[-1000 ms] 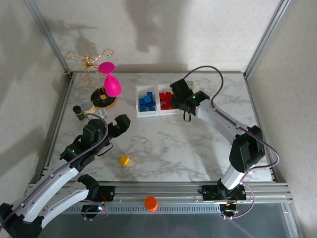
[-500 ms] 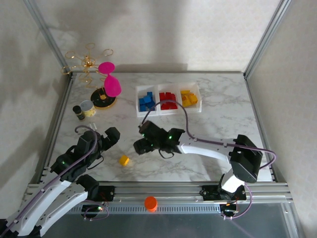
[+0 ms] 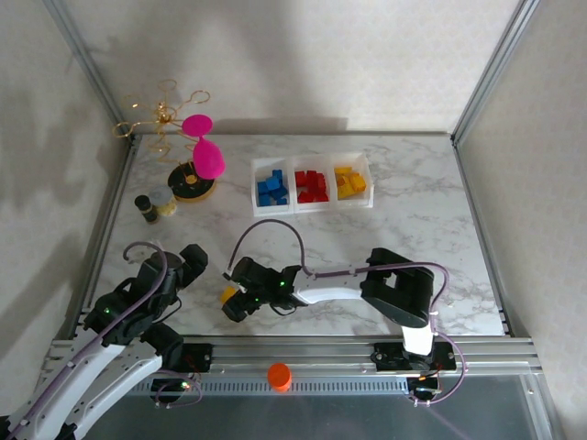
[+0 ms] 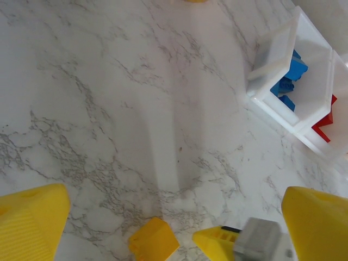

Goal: Sort the legos into containers by color
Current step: Pick up the lego from the bottom-center of the table.

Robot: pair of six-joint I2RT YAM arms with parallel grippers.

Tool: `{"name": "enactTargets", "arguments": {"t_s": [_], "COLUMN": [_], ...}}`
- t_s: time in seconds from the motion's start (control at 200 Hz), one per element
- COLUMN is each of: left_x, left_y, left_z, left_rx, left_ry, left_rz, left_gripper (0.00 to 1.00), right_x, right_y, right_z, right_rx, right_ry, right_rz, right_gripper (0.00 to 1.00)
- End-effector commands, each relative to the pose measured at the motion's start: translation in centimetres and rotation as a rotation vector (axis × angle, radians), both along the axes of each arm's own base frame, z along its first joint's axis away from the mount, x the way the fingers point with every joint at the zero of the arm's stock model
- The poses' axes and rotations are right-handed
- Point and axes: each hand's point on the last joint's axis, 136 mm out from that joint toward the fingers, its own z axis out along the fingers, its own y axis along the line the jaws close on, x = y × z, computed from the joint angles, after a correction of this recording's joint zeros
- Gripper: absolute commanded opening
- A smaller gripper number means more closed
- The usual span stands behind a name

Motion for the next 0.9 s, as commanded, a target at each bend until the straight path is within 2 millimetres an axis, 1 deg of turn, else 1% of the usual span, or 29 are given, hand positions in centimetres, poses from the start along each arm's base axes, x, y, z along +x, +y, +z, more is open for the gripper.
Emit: {"name": "enactTargets", "arguments": {"t_s": [0.0, 0.12, 0.255, 0.456, 0.521, 0.671, 0.746, 0.816, 0.896], "left_x": [-0.6, -0.8, -1.0, -1.0, -0.9, -0.7, -0.5, -0.2, 0.2], "left_y": [1.3, 1.4, 1.8, 1.8, 1.8, 1.4, 0.9, 0.6, 0.1], "left_z": [0.7, 0.8, 1.0, 1.1, 1.2, 1.6, 2.0, 2.3, 2.8], "left_rx": [0.009, 0.003, 0.005, -0.004, -0.006, -0.023, -0.036, -0.042, -0.047], "left_ry": [-0.008, -0.014, -0.019, -0.028, -0.032, -0.044, -0.057, -0.066, -0.078], "left_rz": [0.059, 0.062, 0.079, 0.081, 0.078, 0.066, 0.046, 0.034, 0.010], "left_gripper": [1.00, 1.00, 1.00, 1.00, 1.00, 1.00, 1.00, 1.00, 1.00], "right_x": [-0.3, 0.2, 0.9, 0.8, 0.7, 0.7, 0.9, 1.3, 2.4], "right_y": [2.2, 2.5, 2.6, 2.7, 2.7, 2.7, 2.7, 2.5, 1.7], "right_z": [0.4, -0.9, -1.7, -2.3, -1.9, -0.3, 1.0, 2.4, 4.0], "right_rx": [0.025, -0.024, -0.061, -0.083, -0.074, -0.040, -0.017, 0.014, 0.041], "right_ry": [-0.064, -0.093, -0.122, -0.121, -0.118, -0.106, -0.097, -0.086, -0.082], "right_rz": [0.058, 0.063, 0.053, 0.064, 0.065, 0.044, 0.020, -0.005, -0.055], "right_gripper": [0.85, 0.82, 0.74, 0.56, 0.51, 0.42, 0.36, 0.35, 0.34]}}
